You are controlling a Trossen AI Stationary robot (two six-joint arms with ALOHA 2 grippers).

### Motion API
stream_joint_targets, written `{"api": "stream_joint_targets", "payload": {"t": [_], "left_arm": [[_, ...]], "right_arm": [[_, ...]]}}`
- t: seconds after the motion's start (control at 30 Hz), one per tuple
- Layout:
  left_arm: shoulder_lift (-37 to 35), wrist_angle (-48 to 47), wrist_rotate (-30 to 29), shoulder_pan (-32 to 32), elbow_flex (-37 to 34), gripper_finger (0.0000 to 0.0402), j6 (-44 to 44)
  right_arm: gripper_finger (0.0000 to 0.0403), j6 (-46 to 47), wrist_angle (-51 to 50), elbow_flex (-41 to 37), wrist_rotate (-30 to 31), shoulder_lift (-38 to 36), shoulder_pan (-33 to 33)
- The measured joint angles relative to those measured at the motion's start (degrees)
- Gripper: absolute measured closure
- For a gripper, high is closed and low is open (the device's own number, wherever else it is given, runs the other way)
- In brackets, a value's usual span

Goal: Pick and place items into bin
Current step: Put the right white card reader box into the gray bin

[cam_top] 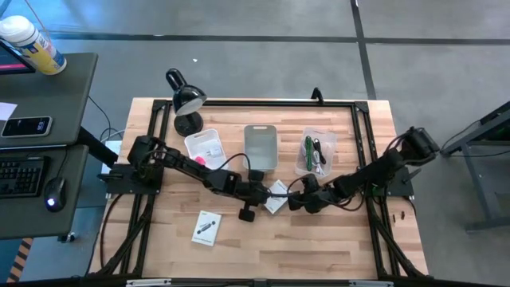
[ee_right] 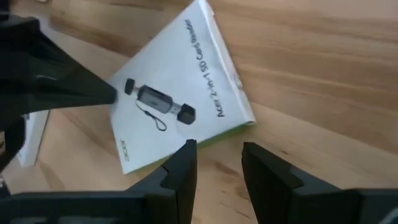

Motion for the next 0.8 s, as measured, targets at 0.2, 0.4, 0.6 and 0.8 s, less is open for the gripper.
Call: {"api": "stream_joint_targets", "payload": {"t": [0.2, 0.4, 0.6, 0.8], "left_arm": [[0.0, -0.6, 0.7, -1.9, 0.0, 0.0401, 3.9], [0.0, -0.7, 2.1, -4.8, 0.0, 0.0401, 9.8], [0.0, -0.6, 3.7, -7.4, 0.0, 0.0401, 15.0], [-2.0, -0.4, 1.8, -8.1, -0.4, 0.0401, 14.1]], "right_arm": [[0.0284, -1.0, -5.4, 0.0, 1.2, -4.5, -0.7], [0.0285, -2.5, -8.2, 0.1, 2.4, -8.7, -1.2], [0.0286, -2.0, -6.9, 0.1, 0.3, -8.0, -0.2], [0.0286, -1.4, -6.4, 0.1, 0.7, -7.9, 1.4]]}}
